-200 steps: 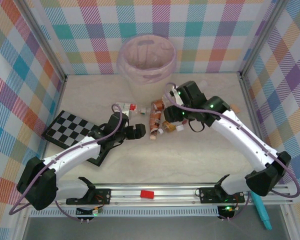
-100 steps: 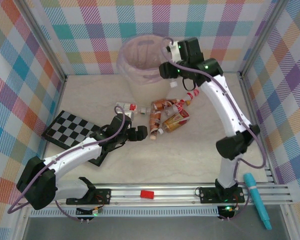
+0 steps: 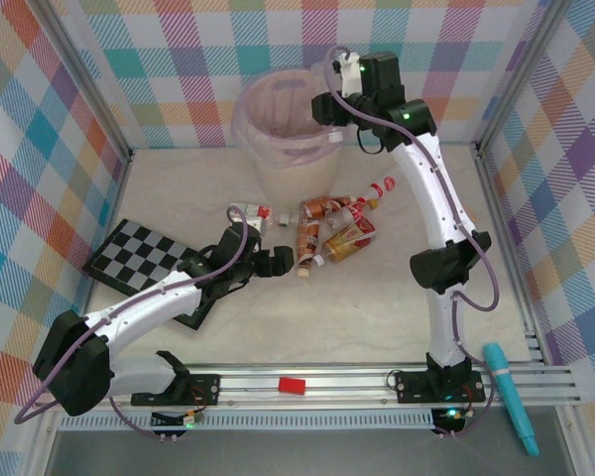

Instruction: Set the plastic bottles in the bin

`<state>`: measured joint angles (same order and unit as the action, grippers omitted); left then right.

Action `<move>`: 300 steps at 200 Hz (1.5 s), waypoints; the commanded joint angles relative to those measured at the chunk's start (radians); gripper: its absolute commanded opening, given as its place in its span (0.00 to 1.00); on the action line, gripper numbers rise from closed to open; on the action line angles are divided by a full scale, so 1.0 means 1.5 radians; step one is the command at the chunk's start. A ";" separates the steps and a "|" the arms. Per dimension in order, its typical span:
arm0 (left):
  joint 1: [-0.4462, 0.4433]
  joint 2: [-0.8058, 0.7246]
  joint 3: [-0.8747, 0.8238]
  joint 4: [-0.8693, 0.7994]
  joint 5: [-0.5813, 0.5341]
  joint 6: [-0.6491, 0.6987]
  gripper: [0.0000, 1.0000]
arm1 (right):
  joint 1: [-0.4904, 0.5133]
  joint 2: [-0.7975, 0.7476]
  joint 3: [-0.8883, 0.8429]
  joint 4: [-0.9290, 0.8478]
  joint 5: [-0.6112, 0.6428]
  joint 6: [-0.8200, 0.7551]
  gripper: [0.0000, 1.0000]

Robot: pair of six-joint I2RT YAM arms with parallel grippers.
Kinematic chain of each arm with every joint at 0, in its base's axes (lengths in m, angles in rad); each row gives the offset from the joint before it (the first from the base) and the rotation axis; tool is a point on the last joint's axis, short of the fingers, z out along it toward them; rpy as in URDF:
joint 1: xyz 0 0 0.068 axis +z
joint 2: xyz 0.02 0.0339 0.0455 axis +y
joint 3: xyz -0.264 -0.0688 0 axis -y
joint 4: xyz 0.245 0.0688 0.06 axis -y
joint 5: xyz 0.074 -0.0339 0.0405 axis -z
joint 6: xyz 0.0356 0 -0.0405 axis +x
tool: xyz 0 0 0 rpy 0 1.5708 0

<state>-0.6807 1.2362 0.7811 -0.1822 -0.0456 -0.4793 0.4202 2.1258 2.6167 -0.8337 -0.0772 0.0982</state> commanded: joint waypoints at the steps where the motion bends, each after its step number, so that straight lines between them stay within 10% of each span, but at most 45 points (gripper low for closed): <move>1: -0.007 -0.001 0.017 -0.006 -0.001 -0.003 0.93 | -0.014 0.025 0.023 0.082 -0.054 0.054 0.51; 155: -0.011 0.018 0.033 0.005 0.004 -0.010 0.94 | -0.030 0.140 0.001 0.297 -0.102 0.142 0.53; 300: -0.011 0.057 0.056 0.003 0.009 -0.007 0.94 | -0.031 0.181 0.036 0.256 -0.120 0.103 0.87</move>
<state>-0.6907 1.3125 0.8345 -0.1806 -0.0425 -0.4862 0.3798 2.3783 2.6266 -0.4118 -0.2417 0.2722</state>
